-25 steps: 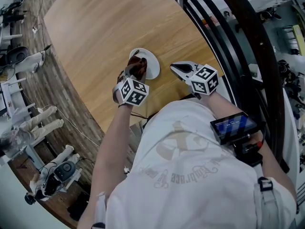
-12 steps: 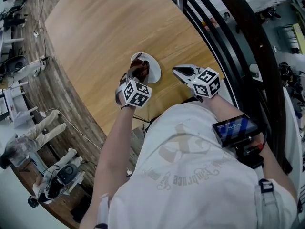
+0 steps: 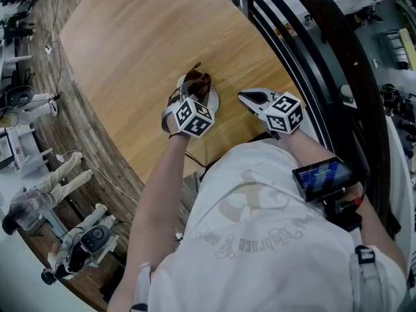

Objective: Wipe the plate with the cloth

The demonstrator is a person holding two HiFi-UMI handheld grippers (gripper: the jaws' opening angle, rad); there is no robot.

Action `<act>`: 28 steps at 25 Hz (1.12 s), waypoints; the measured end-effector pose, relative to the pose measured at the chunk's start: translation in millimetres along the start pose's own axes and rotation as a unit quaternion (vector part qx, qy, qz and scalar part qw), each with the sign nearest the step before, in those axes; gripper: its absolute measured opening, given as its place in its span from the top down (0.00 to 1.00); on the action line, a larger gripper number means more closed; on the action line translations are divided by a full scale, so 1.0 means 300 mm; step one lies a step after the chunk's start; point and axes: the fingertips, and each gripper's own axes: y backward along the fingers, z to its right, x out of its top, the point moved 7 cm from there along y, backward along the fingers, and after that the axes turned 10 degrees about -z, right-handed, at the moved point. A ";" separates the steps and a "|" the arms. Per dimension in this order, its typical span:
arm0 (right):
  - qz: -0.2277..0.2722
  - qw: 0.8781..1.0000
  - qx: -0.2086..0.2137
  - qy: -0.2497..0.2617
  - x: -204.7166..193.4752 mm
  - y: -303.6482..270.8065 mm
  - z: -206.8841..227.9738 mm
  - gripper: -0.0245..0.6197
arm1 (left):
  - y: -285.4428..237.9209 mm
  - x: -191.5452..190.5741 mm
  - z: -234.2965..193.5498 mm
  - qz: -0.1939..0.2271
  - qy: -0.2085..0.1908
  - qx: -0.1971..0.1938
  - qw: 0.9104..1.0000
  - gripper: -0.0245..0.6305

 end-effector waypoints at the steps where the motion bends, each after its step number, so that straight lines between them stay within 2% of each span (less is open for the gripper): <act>1: 0.000 1.000 0.000 0.000 0.003 -0.005 0.001 0.94 | 0.000 -0.008 -0.011 -0.002 0.001 0.001 1.000 0.70; 9: 0.002 1.000 0.012 0.007 -0.009 -0.028 -0.006 0.94 | 0.014 -0.156 -0.015 -0.040 0.021 0.019 0.999 0.70; 16: -0.004 1.000 0.018 0.010 -0.011 -0.040 -0.023 0.94 | 0.048 -0.220 -0.035 -0.041 0.046 0.047 0.997 0.70; 21: -0.009 1.000 0.010 0.006 -0.015 -0.018 -0.018 0.94 | 0.024 -0.194 -0.069 -0.038 0.056 0.042 0.997 0.70; 25: -0.008 1.000 0.009 0.006 0.030 -0.037 -0.021 0.94 | 0.035 -0.138 -0.127 -0.020 0.034 0.045 0.998 0.70; 28: -0.012 1.000 0.013 0.006 0.031 -0.041 -0.032 0.94 | 0.040 -0.092 -0.104 0.002 0.017 0.033 0.999 0.70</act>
